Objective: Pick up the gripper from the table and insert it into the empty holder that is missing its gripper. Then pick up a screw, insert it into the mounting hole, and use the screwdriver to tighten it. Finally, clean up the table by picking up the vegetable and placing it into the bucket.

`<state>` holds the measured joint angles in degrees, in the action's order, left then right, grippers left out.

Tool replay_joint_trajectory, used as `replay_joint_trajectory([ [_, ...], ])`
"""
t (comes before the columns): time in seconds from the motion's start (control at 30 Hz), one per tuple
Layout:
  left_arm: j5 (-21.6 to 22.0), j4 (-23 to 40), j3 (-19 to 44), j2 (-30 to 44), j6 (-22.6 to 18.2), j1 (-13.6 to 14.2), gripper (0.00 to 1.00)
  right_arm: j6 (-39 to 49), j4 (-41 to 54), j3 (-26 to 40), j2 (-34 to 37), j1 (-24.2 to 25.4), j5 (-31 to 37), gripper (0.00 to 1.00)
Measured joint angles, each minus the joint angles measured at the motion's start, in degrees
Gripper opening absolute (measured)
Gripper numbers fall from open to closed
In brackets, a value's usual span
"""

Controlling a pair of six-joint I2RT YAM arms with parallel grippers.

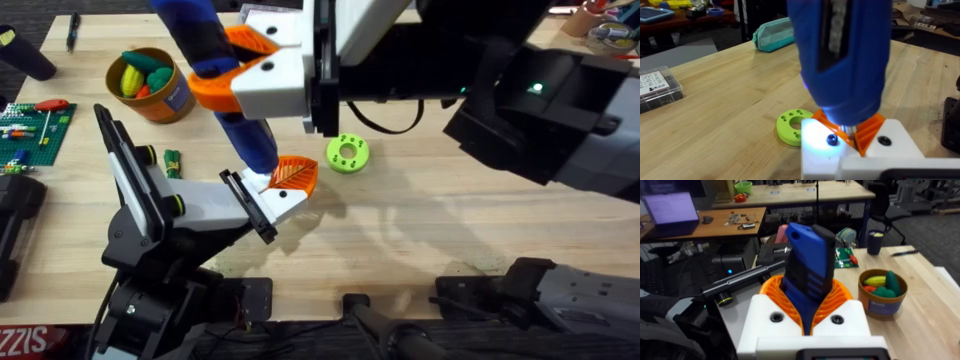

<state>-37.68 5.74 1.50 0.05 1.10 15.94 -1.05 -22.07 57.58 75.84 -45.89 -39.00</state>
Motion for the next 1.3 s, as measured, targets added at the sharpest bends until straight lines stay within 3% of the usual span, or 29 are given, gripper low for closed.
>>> replay_joint_trajectory([
  [0.6,-0.01,0.02,0.0,0.01,0.0,-0.02,0.007,-0.23,-3.9,-0.75,0.84,-0.09,0.19,0.054],
  [0.83,-0.01,0.02,0.0,0.0,0.0,-0.02,0.007,-0.18,-12.12,-0.88,0.3,-0.07,0.2,0.054],
  [1.3,-0.01,0.02,0.0,0.0,0.0,-0.02,0.007,3.69,-11.72,-3.07,-4.37,-0.07,0.17,0.054],
])
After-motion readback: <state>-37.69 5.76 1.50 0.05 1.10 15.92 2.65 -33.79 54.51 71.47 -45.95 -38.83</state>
